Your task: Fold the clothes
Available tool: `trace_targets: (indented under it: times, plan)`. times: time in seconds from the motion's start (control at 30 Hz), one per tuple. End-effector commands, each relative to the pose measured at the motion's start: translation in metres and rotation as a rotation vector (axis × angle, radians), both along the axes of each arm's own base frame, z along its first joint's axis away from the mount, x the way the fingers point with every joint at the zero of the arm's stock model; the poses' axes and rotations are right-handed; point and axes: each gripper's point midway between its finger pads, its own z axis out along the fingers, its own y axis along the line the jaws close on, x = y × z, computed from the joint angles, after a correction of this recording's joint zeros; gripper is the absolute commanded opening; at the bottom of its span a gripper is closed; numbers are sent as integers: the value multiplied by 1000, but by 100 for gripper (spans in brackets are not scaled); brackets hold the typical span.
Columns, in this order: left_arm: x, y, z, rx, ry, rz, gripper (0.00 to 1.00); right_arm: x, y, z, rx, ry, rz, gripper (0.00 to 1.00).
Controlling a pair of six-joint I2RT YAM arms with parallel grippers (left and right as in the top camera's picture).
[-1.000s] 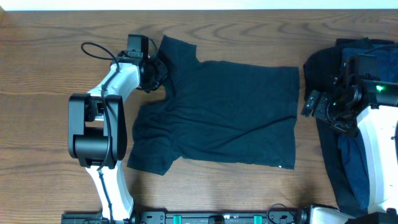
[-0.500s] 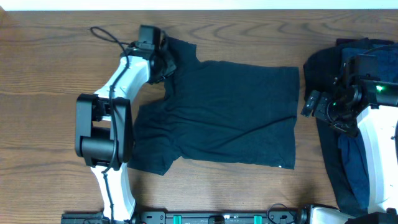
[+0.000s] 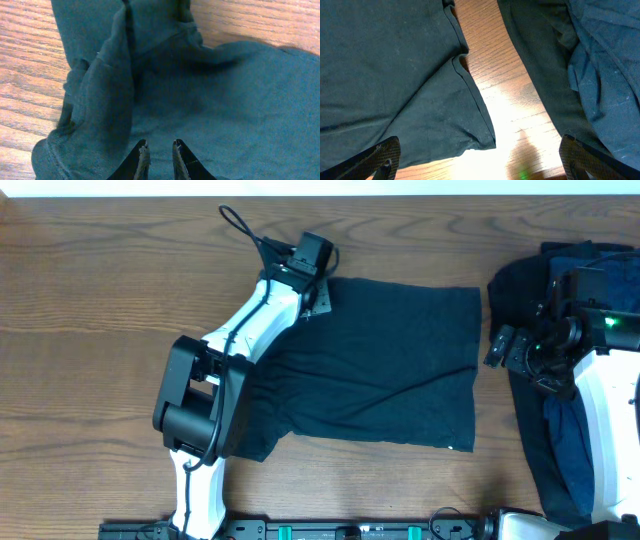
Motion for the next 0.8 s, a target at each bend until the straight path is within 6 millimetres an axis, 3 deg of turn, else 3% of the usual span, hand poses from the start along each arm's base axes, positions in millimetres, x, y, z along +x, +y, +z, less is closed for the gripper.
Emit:
trace_targets:
  times: [0.0,0.07,0.27,0.4,0.57,0.77]
  plan:
    - [-1,9,-6,72,-2,-23,19,0,-4,2,-17,-3,2,99]
    - [3,13,-1,102,-22,-45,20,0,-4,2,-17,-3,2,99]
    - [5,61,33,89,-19,103,20,0,-4,2,-17,-3,2,99]
    - [-3,73,24,-89,90,149,29,0,-4,2,-17,-3,2,99]
    - [-7,84,7,-266,186,236,30,0,-4,2,-17,-3,2,99]
    - [-9,70,-14,-396,264,214,30,0,-4,2,-17,-3,2,99]
